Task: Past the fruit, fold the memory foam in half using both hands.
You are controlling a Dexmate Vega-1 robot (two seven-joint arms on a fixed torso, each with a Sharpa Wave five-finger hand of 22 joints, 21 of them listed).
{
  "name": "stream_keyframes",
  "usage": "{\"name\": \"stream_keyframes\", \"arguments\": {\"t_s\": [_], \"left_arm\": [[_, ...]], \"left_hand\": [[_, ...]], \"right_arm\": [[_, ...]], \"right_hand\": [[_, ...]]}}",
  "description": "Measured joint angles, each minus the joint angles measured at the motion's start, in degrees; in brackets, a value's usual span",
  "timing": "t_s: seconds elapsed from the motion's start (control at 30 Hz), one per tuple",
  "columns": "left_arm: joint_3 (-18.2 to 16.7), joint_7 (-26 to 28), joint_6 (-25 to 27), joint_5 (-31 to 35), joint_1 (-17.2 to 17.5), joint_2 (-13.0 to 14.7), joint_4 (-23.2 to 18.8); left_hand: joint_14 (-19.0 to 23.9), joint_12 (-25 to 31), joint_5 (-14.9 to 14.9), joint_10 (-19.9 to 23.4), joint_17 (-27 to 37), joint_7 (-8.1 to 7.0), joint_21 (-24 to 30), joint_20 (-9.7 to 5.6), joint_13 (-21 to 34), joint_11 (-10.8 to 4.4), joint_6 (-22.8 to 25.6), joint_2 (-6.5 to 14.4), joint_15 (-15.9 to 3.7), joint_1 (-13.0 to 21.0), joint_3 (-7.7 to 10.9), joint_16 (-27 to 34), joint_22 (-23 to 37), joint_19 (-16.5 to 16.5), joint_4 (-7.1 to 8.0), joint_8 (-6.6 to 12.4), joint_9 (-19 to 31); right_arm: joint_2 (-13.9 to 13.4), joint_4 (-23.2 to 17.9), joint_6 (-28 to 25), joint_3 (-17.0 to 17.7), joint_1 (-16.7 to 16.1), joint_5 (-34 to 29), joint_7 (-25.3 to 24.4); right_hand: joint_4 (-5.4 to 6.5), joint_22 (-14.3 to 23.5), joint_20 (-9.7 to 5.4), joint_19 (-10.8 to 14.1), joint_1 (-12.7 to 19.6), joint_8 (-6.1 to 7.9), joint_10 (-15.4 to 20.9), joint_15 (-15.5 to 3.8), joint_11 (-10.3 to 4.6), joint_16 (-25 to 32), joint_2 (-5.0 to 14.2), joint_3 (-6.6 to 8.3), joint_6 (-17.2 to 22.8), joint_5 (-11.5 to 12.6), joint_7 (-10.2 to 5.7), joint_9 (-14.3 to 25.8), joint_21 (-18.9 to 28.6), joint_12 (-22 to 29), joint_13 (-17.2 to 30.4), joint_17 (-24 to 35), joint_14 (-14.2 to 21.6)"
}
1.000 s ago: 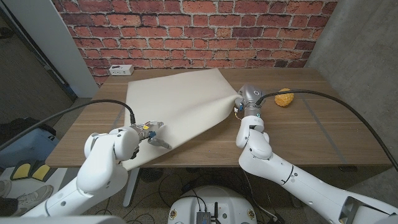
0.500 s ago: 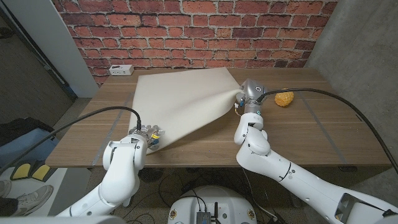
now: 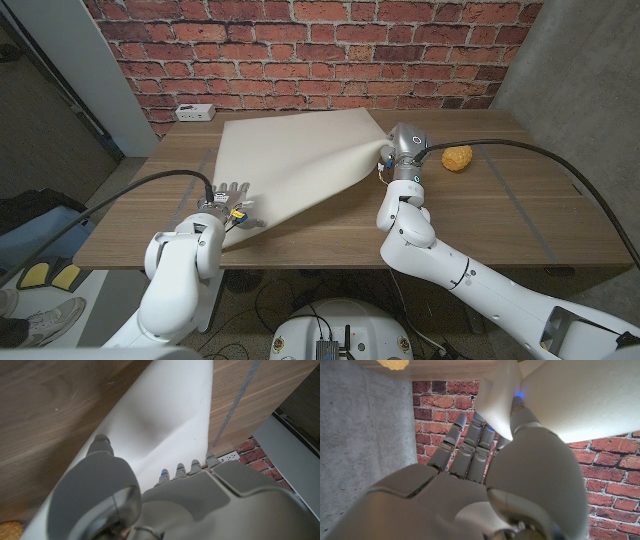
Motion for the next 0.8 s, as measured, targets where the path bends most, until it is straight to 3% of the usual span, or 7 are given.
{"name": "stream_keyframes", "arguments": {"t_s": [0.2, 0.33, 0.43, 0.5, 0.57, 0.7, 0.8], "left_arm": [[-2.27, 1.97, -0.84, -10.54, 0.49, 1.87, -1.42], [-0.55, 1.14, 1.86, -14.30, -1.28, 4.75, -1.94], [2.45, -0.59, 3.71, -14.11, -3.11, 6.24, -1.68], [4.78, -2.13, 5.07, -12.74, -4.12, 6.76, -0.99], [6.01, -2.88, 5.65, -11.52, -4.63, 6.80, -0.51], [9.03, -3.88, 6.51, -6.29, -5.28, 5.67, 1.75], [10.37, -2.91, 6.79, -0.79, -4.88, 3.01, 4.31]], "left_hand": [[0.00, -0.41, 1.05, 0.12, 0.00, 0.23, 0.00, 0.00, 0.00, 0.97, 0.07, -0.80, 0.00, -1.24, -1.19, -0.21, 0.00, 0.00, 0.24, -0.24, 0.00], [0.00, -0.64, 1.68, 0.02, 0.00, 0.40, 0.00, 0.00, -0.01, 1.07, 0.24, -0.69, 0.00, -1.12, -1.19, -0.21, -0.01, 0.00, 0.23, -0.45, 0.01], [0.00, -0.64, 2.25, 0.02, -0.09, 0.40, 0.09, 0.00, 0.00, 1.07, 0.24, 2.61, 0.00, 1.07, 0.07, -0.16, -0.01, 0.00, -0.31, -0.45, 0.00], [0.00, -0.18, 1.76, 0.02, -0.16, 0.93, 0.92, 0.00, -0.01, 1.07, 0.18, 6.79, -0.01, 3.54, 2.54, 0.28, -0.01, 0.00, -1.04, -0.46, 0.00], [0.00, 0.97, -0.28, 0.02, -0.20, 1.45, 2.45, 0.00, -0.01, 1.06, 0.24, 10.90, -0.01, 8.19, 7.80, 0.92, -0.01, 0.00, -3.53, -0.15, 0.00], [0.16, 2.56, -1.21, 0.14, -0.59, 1.54, 6.57, -1.33, -0.37, 0.02, 0.33, 12.16, -1.43, 17.56, 18.68, 1.85, -0.16, 0.30, -8.09, 1.57, -0.01], [0.40, 4.34, -1.22, 0.13, -0.69, 1.53, 10.03, -3.81, -0.77, -2.67, 0.33, 11.86, -4.91, 21.64, 22.79, 2.57, -0.43, 8.61, -9.30, 3.21, -0.12]], "right_arm": [[-0.25, -0.11, 0.27, -0.13, 0.22, 0.49, -0.71], [-0.48, -0.33, 0.71, -0.14, 0.22, 0.91, -1.17], [-0.64, -0.56, 1.15, -0.07, 0.12, 1.19, -1.47], [-0.83, -0.76, 1.43, 0.04, -0.03, 1.36, -1.65], [-0.94, -0.90, 1.61, 0.09, -0.12, 1.45, -1.75], [-1.23, -1.25, 2.15, 0.33, -0.43, 1.66, -2.01], [-1.42, -1.46, 2.58, 0.61, -0.76, 1.87, -2.29]], "right_hand": [[-0.03, 0.00, 0.00, 0.00, 0.13, -0.20, 0.00, 0.00, 0.00, 0.00, -0.13, 0.45, 0.00, -0.21, 0.01, 0.00, 0.22, 0.01, 0.00, 0.00, 0.00], [-0.03, 0.00, 0.00, 0.00, 0.12, -0.24, 0.00, 0.00, 0.00, 0.00, -0.13, 0.45, 0.01, -0.21, 0.01, 0.00, 0.22, 0.00, 0.01, 0.27, 0.00], [-0.03, -0.01, 0.00, 0.00, 0.12, -0.37, 0.00, 0.00, 0.01, 0.00, -0.13, 0.45, 0.01, -0.22, 0.01, 0.00, 0.22, 0.00, 0.06, 0.31, 0.00], [0.12, -0.01, 0.00, 0.00, 0.11, -0.38, 0.00, 0.00, 0.01, 0.00, -0.13, 0.59, 0.01, -0.22, 0.01, 0.00, 0.44, 0.00, 0.23, 0.31, 0.00], [0.00, -0.01, 0.00, 0.00, 0.11, -0.42, -0.01, 0.01, 0.01, 0.00, -0.13, 0.90, 0.01, -0.33, 0.01, 0.00, 0.44, 0.01, 0.87, 0.31, -0.01], [-0.01, -0.01, 0.00, 0.00, 0.03, -0.65, -0.01, 0.01, 0.01, 0.00, -0.05, 0.93, 0.42, -0.39, 0.42, 0.00, 0.44, 0.24, 0.87, 0.32, -0.01], [0.13, -0.01, 0.00, 0.00, 0.02, -0.82, -0.01, 0.01, 0.01, 0.00, -0.05, 1.07, 0.42, -0.40, 0.42, 0.00, 0.44, 0.25, 0.88, 0.32, -0.01]]}}
